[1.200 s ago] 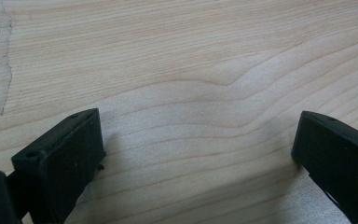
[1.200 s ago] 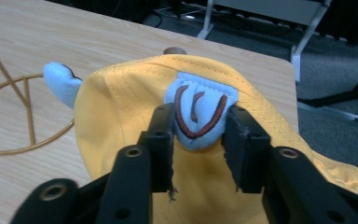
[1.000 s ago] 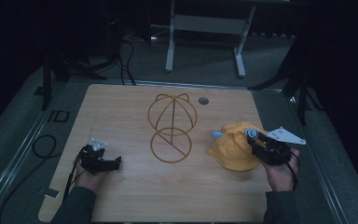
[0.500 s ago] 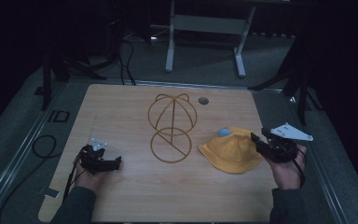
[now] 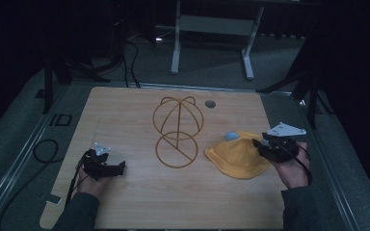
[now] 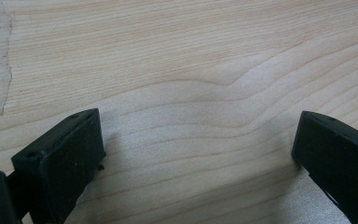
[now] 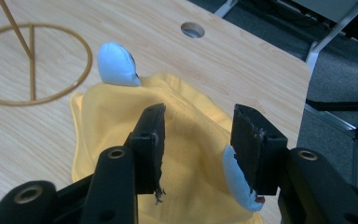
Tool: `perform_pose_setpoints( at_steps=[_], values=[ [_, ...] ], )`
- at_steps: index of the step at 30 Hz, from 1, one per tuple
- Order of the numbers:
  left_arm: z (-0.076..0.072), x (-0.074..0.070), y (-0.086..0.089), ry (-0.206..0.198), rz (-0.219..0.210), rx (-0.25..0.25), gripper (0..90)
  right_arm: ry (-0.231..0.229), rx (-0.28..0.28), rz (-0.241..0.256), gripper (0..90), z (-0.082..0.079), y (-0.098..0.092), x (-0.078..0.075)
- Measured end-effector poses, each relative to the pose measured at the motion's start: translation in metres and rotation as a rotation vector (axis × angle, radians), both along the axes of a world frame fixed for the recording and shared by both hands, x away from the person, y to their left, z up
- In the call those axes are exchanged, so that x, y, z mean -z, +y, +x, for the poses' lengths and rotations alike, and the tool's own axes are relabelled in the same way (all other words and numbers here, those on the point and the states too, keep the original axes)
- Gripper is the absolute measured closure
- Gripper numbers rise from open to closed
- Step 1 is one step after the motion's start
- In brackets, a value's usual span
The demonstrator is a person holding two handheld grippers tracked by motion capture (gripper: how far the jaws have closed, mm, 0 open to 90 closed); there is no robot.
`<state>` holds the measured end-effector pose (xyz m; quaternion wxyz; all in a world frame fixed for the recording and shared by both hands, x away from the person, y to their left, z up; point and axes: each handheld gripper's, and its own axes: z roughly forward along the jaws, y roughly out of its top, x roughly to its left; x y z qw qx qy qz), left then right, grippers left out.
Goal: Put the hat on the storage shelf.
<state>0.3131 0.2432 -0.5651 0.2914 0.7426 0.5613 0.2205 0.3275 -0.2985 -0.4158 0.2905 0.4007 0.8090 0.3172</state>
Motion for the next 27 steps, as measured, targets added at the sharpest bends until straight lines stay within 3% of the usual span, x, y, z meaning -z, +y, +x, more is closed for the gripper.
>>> perform_pose_setpoints(
  at_steps=[12,27],
  values=[
    [0.000,0.000,0.000,-0.001,-0.001,0.000,2.3,0.076,-0.089,-0.115,57.5,0.019,0.005,0.000],
    [0.000,0.000,0.000,-0.001,0.002,0.002,2.2,0.156,-0.174,-0.163,60.5,0.038,-0.001,-0.008]
  ],
)
